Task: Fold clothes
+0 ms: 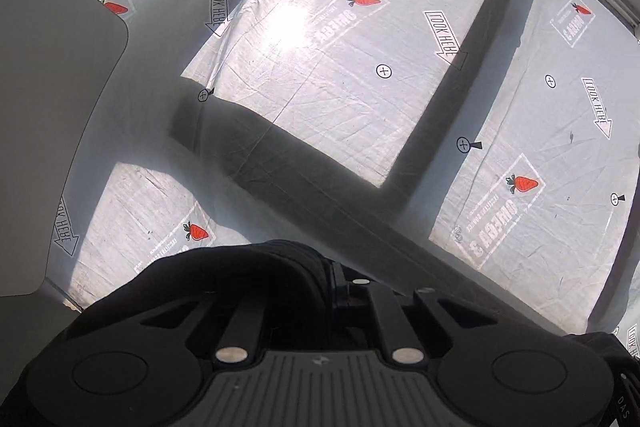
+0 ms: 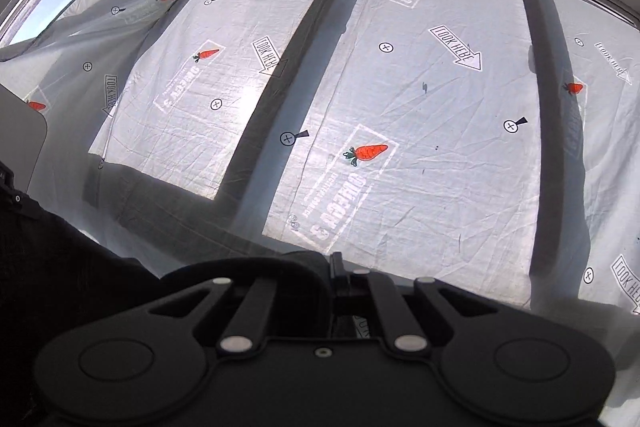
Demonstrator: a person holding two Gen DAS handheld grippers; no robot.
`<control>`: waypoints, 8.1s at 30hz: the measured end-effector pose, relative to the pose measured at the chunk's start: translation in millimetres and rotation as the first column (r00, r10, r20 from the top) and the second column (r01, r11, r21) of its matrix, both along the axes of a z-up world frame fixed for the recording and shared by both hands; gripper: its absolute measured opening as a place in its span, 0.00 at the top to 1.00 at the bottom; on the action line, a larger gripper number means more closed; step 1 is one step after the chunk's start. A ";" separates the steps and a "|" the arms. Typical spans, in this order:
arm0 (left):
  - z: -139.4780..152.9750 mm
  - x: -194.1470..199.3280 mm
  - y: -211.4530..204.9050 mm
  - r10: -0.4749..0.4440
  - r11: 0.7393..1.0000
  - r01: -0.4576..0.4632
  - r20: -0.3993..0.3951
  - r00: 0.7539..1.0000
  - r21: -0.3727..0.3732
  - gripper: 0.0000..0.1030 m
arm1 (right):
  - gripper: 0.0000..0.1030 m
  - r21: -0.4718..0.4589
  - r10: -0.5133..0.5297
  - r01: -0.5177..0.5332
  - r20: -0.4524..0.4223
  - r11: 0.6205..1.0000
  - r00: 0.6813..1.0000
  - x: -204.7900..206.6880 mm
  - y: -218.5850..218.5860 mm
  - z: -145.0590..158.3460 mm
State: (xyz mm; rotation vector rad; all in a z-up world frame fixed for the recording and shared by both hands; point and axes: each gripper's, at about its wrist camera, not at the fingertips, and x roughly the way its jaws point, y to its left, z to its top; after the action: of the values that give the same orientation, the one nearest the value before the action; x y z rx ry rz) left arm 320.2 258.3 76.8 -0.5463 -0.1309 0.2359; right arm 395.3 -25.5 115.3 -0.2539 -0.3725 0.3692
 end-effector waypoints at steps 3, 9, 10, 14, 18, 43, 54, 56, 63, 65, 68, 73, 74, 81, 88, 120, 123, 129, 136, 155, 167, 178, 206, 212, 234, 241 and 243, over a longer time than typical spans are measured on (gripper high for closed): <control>35.7 -15.5 -7.7 -0.057 0.998 0.056 0.093 0.994 0.018 0.90 | 0.94 0.060 -0.012 0.008 0.068 0.998 0.998 -15.1 -22.8 31.4; 72.5 -41.4 -62.3 -0.200 0.978 0.185 0.171 0.965 0.100 0.89 | 0.94 0.177 -0.105 0.081 0.127 0.981 0.986 -52.8 -94.5 64.3; 72.2 -42.6 -73.7 -0.226 0.972 0.212 0.163 0.960 0.099 0.89 | 0.94 0.177 -0.123 0.103 0.108 0.979 0.986 -55.5 -106.3 61.9; 42.9 -43.6 -111.0 -0.317 0.948 0.314 0.039 0.948 0.059 0.88 | 0.94 0.159 -0.199 0.193 0.017 0.968 0.980 -63.7 -152.7 46.4; -32.1 -34.0 -146.8 -0.425 0.905 0.412 -0.201 0.883 -0.104 0.88 | 0.93 0.089 -0.294 0.317 -0.209 0.944 0.933 -60.9 -202.7 -11.3; -165.6 -74.5 -119.3 -0.523 0.845 0.457 -0.605 0.601 -0.276 0.54 | 0.48 -0.297 -0.548 0.510 -0.700 0.807 0.458 -64.2 -223.6 -169.5; -250.7 -53.0 -0.5 -0.244 0.970 0.122 -0.793 0.558 -0.212 0.50 | 0.19 -0.439 -0.680 0.544 -0.616 0.716 0.398 -34.3 -168.3 -245.0; -265.9 -44.4 20.0 -0.235 0.971 0.091 -0.807 0.541 -0.222 0.50 | 0.18 -0.419 -0.674 0.558 -0.621 0.716 0.400 -24.6 -161.6 -251.1; -287.0 40.1 54.6 -0.169 0.977 0.198 -0.854 0.492 -0.079 0.36 | 0.14 -0.297 -0.547 0.567 -0.764 0.768 0.341 35.8 -162.6 -298.4; -290.2 67.5 60.5 -0.156 0.970 0.239 -0.858 0.489 -0.040 0.31 | 0.08 -0.282 -0.510 0.558 -0.802 0.781 0.309 55.2 -165.5 -323.5; -298.5 106.8 70.9 -0.134 0.958 0.286 -0.867 0.479 0.010 0.24 | 0.00 -0.266 -0.503 0.566 -0.805 0.780 0.315 74.1 -164.4 -353.4; -322.3 159.8 85.7 -0.147 0.941 0.337 -0.886 0.439 0.011 0.23 | 0.00 -0.296 -0.562 0.602 -0.764 0.742 0.317 81.9 -151.0 -359.9; -324.8 164.4 86.0 -0.141 0.939 0.343 -0.889 0.436 0.019 0.23 | 0.00 -0.290 -0.561 0.604 -0.762 0.742 0.324 80.1 -151.3 -360.3; -329.3 168.1 74.7 -0.028 0.926 0.348 -0.894 0.447 0.145 0.71 | 0.00 -0.286 -0.565 0.606 -0.754 0.742 0.336 79.5 -151.3 -359.0; -317.1 147.0 106.4 0.240 0.920 0.185 -0.868 0.434 0.346 0.80 | 0.00 -0.291 -0.566 0.604 -0.754 0.742 0.333 80.8 -151.9 -357.8; -197.0 -17.5 187.7 0.396 0.911 -0.338 -0.730 0.557 0.236 0.16 | 0.00 -0.302 -0.489 0.457 -0.788 0.836 0.374 40.4 -152.1 -298.5; -187.8 -32.7 140.6 0.344 0.937 -0.265 -0.720 0.602 0.226 0.13 | 0.00 -0.260 -0.474 0.470 -0.773 0.844 0.422 2.4 -156.2 -282.4; -213.7 -51.6 52.5 0.133 0.991 -0.088 -0.765 0.630 0.100 0.13 | 0.00 -0.182 -0.473 0.578 -0.782 0.796 0.406 -66.0 -209.2 -266.4; -244.3 -66.4 -41.1 0.029 0.999 0.011 -0.819 0.573 0.043 0.13 | 0.00 -0.317 -0.539 0.558 -0.790 0.767 0.293 -94.7 -262.3 -293.9; -244.6 -26.7 -96.2 0.012 1.000 -0.001 -0.815 0.580 0.013 0.09 | 0.21 -0.288 -0.635 0.699 -0.711 0.654 0.301 37.2 -378.3 -259.6; -272.4 -9.1 -90.3 -0.024 1.000 0.005 -0.858 0.513 -0.024 0.09 | 0.22 -0.091 -0.395 0.758 -0.890 0.646 0.229 17.5 -383.9 -288.9; -271.9 9.8 -73.9 -0.052 0.999 0.025 -0.847 0.529 -0.046 0.09 | 0.63 0.257 0.133 0.748 -0.966 0.612 0.223 -36.2 -362.9 -341.4; -212.3 -12.7 -24.4 0.036 0.971 -0.185 -0.666 0.745 -0.154 0.85 | 0.97 0.390 0.027 0.723 -0.889 0.570 0.458 -29.6 -360.2 -271.3; -162.3 -64.4 -23.4 0.118 0.970 -0.218 -0.570 0.813 -0.110 0.85 | 0.97 0.432 -0.021 0.709 -0.846 0.558 0.532 -56.9 -410.3 -228.5; -269.0 -229.0 -47.4 0.068 0.941 -0.303 -0.791 0.608 -0.151 0.59 | 0.50 0.064 -0.211 0.791 -0.948 0.609 0.239 -103.7 -471.3 -279.9; -265.9 -253.6 -38.9 0.004 0.899 -0.306 -0.692 0.722 -0.314 0.32 | 0.36 0.138 -0.071 0.800 -0.973 0.584 0.220 -122.7 -462.8 -301.9; -268.0 -256.5 -34.3 0.000 0.888 -0.320 -0.695 0.719 -0.330 0.32 | 0.36 0.148 -0.041 0.809 -0.977 0.569 0.207 -125.6 -458.6 -307.9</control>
State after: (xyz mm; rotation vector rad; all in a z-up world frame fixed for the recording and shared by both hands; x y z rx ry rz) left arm 63.7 224.0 -191.2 -0.8606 0.6214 0.6435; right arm 269.6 -484.1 -192.6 0.6106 0.7844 -0.3400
